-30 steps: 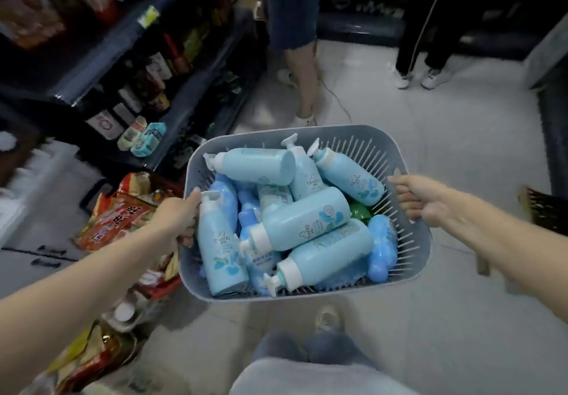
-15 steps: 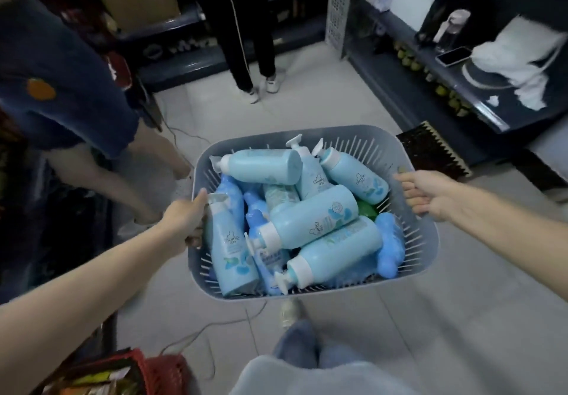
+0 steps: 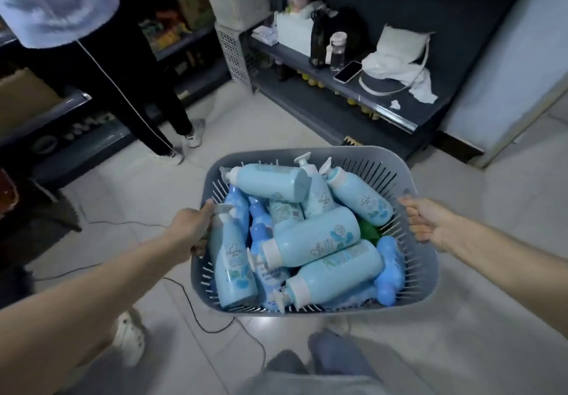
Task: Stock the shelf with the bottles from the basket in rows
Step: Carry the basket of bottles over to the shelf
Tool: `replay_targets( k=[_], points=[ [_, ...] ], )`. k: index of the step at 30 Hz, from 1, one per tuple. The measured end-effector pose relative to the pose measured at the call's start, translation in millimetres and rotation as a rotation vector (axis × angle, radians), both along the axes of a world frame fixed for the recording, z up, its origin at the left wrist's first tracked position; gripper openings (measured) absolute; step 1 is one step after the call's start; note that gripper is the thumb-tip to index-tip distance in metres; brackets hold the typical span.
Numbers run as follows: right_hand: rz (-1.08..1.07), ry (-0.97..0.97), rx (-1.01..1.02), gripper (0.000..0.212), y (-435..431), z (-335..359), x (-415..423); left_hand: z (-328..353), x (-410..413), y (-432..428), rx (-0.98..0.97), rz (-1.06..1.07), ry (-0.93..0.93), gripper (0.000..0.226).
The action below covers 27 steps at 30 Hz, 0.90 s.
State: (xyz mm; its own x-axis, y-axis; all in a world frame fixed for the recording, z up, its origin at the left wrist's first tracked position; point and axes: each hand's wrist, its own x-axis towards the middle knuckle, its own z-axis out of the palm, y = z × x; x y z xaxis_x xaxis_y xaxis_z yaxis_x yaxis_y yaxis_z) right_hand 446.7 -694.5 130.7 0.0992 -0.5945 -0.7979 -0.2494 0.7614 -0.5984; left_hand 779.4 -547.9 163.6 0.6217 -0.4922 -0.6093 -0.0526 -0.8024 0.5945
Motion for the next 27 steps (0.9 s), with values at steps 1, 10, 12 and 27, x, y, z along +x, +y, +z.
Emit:
replay_targets(
  k=[1,10,12,27],
  points=[
    [-0.017,-0.004,-0.005,0.049,-11.4,-1.8,-4.0,-1.6,-2.3,-14.2,0.003,-0.007,0.004,0.051],
    [-0.206,-0.003,-0.002,0.047,-104.8,-14.9,-36.4,-18.2,-11.0,-168.8,-0.03,-0.179,0.027,0.053],
    [-0.275,-0.014,-0.004,0.045,-120.1,-19.4,-39.6,-25.7,-8.8,-203.3,-0.029,-0.224,0.048,0.052],
    [-0.741,-0.076,0.047,0.043,-219.1,-48.8,-50.7,-63.0,-24.9,-461.2,-0.012,-0.605,0.076,0.05]
  ],
)
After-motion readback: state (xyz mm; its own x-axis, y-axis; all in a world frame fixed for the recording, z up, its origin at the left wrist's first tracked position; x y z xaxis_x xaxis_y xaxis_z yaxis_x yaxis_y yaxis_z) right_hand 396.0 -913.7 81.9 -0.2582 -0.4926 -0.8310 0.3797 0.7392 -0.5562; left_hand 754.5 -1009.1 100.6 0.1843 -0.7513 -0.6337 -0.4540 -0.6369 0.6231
